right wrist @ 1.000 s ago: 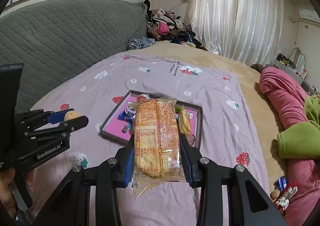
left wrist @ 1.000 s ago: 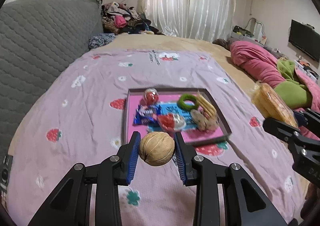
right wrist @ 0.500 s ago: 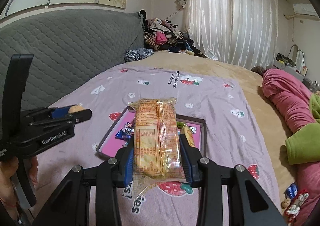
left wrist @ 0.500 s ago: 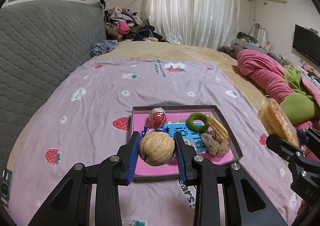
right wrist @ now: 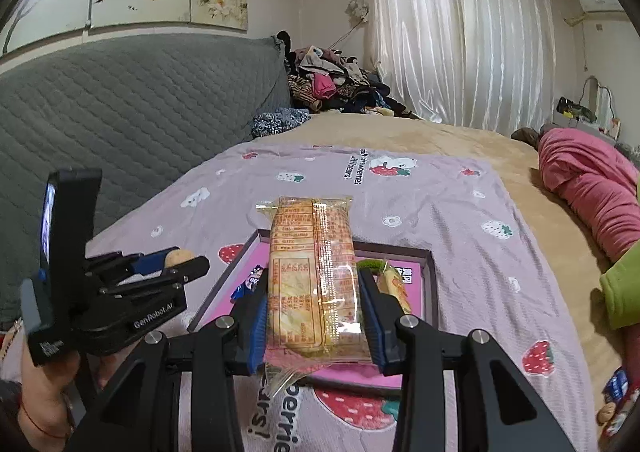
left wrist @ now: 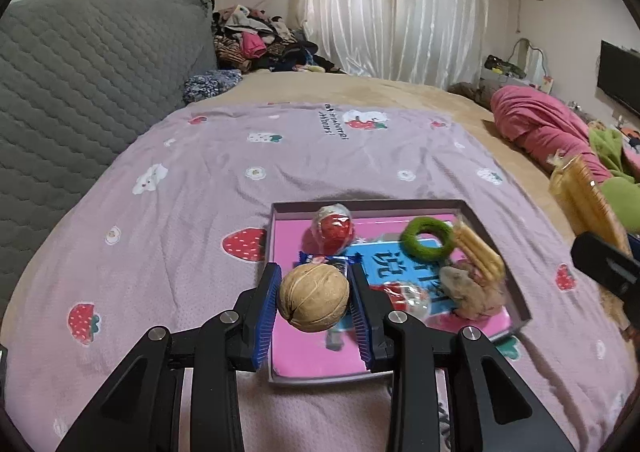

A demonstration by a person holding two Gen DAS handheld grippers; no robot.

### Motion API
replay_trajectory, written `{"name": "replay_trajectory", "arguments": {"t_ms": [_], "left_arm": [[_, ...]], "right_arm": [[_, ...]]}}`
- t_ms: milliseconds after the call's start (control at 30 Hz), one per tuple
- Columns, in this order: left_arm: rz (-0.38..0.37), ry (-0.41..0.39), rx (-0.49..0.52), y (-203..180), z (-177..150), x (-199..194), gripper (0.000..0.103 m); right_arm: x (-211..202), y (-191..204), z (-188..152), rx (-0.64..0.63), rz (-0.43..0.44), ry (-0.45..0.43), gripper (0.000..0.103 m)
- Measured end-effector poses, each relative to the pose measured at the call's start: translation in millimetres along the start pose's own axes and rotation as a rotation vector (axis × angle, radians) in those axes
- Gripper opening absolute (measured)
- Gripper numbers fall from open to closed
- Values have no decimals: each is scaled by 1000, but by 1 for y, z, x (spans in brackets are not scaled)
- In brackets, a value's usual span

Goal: Organize objects
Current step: 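Lift and carry the walnut and wrapped biscuit with both tools toward the tray, then lower the walnut into the tray with the left tool while the right tool lowers the biscuit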

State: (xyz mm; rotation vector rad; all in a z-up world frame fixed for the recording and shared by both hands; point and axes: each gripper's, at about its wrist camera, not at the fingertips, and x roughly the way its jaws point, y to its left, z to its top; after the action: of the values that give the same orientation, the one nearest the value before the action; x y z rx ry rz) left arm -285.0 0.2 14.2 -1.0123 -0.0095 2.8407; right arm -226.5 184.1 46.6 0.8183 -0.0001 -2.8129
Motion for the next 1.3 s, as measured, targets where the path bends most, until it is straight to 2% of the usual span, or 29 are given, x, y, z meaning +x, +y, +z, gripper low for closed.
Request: {"name": "replay_trajectory", "arguments": {"t_ms": [100, 200, 400, 867, 1300], "left_arm": [[-12, 10, -10, 3, -3, 15, 35], [11, 3, -9, 7, -7, 27, 35], [0, -4, -37, 17, -14, 48, 35], [5, -7, -9, 17, -26, 63, 35], [8, 31, -11, 18, -31, 79, 35]], "right_arm": [[9, -5, -3, 12, 3, -4, 41], [21, -11, -8, 34, 17, -2, 41], [42, -22, -19, 49, -3, 3, 41], [76, -29, -42, 25, -36, 47, 41], [98, -27, -53, 17, -49, 95, 41]]}}
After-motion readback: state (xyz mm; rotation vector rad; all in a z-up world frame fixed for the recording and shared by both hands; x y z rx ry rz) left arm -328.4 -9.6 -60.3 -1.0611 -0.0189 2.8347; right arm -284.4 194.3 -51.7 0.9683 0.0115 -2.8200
